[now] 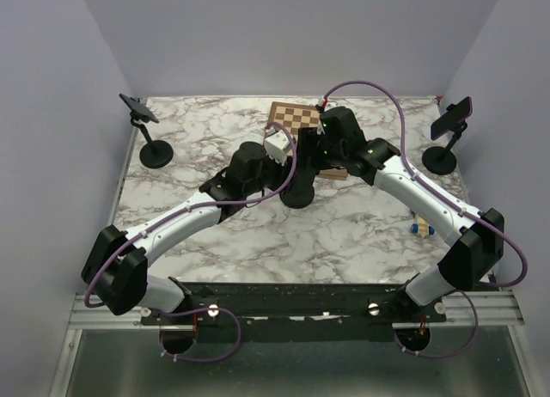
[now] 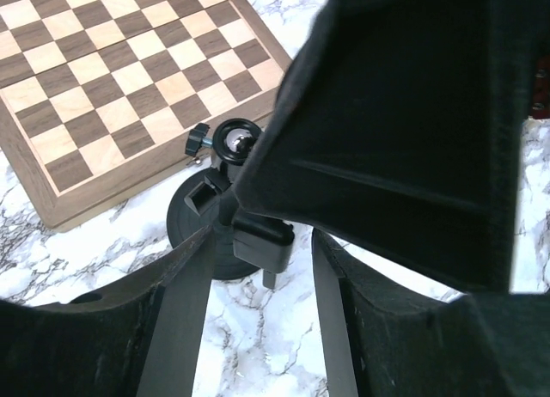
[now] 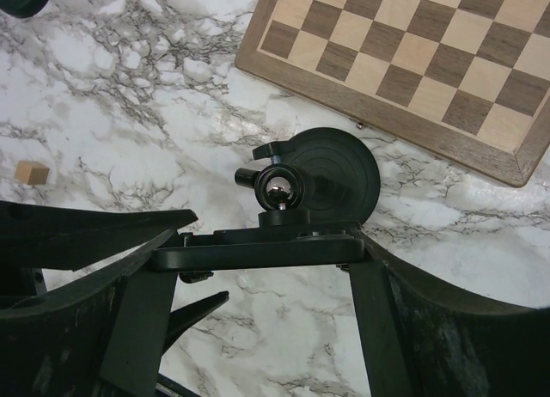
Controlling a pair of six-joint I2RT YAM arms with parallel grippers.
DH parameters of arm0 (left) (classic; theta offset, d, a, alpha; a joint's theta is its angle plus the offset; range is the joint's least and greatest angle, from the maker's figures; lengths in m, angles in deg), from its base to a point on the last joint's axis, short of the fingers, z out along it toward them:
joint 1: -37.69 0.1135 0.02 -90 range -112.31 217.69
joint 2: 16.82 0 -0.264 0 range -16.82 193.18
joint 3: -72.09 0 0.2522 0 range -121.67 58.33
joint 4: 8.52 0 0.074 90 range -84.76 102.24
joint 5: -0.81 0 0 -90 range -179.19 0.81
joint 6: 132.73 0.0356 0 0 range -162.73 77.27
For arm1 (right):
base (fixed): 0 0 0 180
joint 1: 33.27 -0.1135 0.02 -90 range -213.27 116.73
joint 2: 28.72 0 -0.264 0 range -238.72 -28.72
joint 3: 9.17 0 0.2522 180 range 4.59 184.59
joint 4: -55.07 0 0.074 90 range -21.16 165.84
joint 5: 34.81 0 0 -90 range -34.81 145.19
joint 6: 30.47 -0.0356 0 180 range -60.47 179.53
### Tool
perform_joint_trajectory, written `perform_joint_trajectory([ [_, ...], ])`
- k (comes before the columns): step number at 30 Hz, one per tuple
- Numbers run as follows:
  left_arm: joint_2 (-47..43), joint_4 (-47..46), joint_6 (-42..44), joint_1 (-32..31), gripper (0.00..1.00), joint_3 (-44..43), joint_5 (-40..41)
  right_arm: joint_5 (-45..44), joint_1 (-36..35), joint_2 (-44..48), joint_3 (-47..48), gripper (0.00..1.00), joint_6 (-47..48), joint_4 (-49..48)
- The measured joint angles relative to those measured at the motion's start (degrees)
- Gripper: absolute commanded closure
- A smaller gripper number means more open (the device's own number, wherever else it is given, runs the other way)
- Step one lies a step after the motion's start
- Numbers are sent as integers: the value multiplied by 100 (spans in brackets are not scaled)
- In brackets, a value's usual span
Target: Remove the phone from the phone stand
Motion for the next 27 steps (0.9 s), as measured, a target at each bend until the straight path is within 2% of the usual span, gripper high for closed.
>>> perform_joint_trajectory([
  [7, 57, -81, 35, 125, 52, -11, -192, 55, 0, -7, 0, 99, 17, -13],
  [14, 81, -107, 87, 127, 53, -13, -463, 98, 0, -7, 0, 99, 20, -20],
  [21, 247, -79, 111, 195, 73, -133, -625, 125, 15, -13, 0, 99, 52, -42],
  [27, 282, 11, 164, 195, 99, -201, -649, 83, 17, -13, -26, 99, 57, -72],
])
